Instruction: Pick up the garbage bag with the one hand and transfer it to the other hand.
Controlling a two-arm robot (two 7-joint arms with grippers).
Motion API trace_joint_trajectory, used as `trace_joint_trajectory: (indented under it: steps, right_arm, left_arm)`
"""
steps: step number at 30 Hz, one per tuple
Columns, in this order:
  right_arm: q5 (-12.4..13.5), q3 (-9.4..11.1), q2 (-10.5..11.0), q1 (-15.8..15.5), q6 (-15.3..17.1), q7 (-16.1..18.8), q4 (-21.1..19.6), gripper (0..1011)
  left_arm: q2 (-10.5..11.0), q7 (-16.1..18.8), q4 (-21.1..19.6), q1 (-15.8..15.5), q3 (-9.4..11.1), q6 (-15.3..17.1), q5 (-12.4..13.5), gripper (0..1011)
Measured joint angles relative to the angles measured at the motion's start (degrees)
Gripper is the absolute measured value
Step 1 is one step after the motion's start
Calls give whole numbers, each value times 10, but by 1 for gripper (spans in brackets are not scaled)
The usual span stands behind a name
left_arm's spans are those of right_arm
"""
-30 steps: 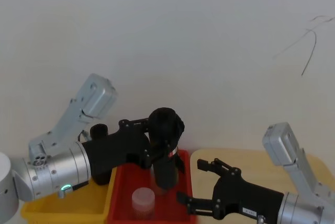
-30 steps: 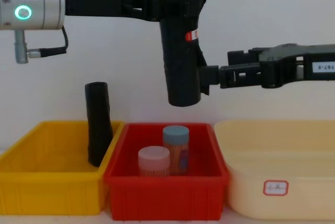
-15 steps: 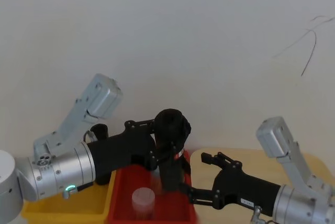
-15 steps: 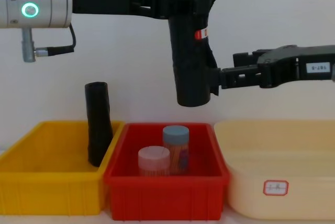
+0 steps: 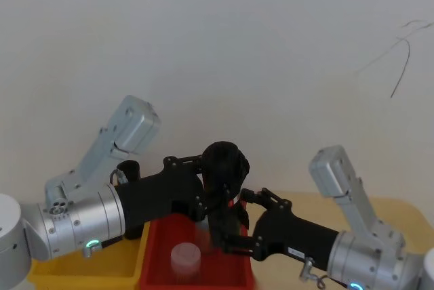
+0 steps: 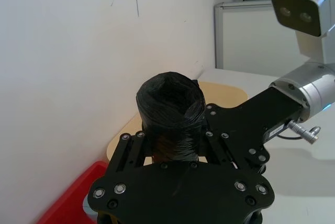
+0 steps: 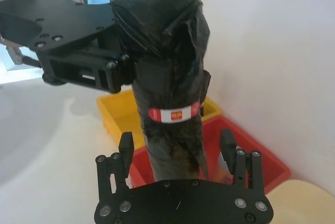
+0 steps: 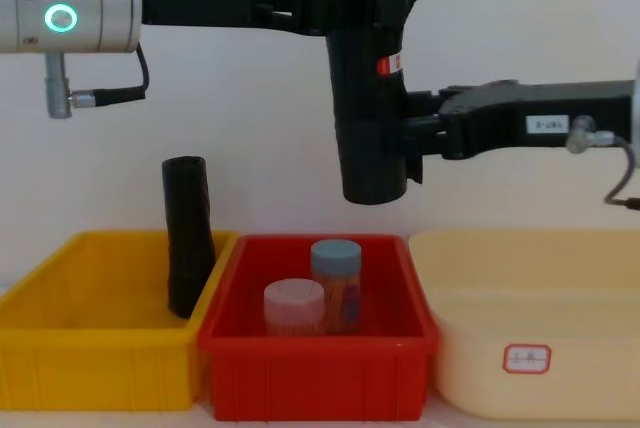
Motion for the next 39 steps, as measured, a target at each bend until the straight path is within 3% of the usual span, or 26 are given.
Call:
trace_joint_trajectory:
  steps: [26,30,39]
  right_arm:
    - [3,-37,-52,49,-34,0,57,1000]
    - [5,-39,-56,52,-35,0,61,961]
    - [8,-43,-60,56,-38,1,67,714]
  left_arm:
    - [-1,-1,0,-1,1,0,-1,422]
    - [0,-1,0,-1,1,0,0,422]
    - [-1,-1,0,-1,1,0,0,422]
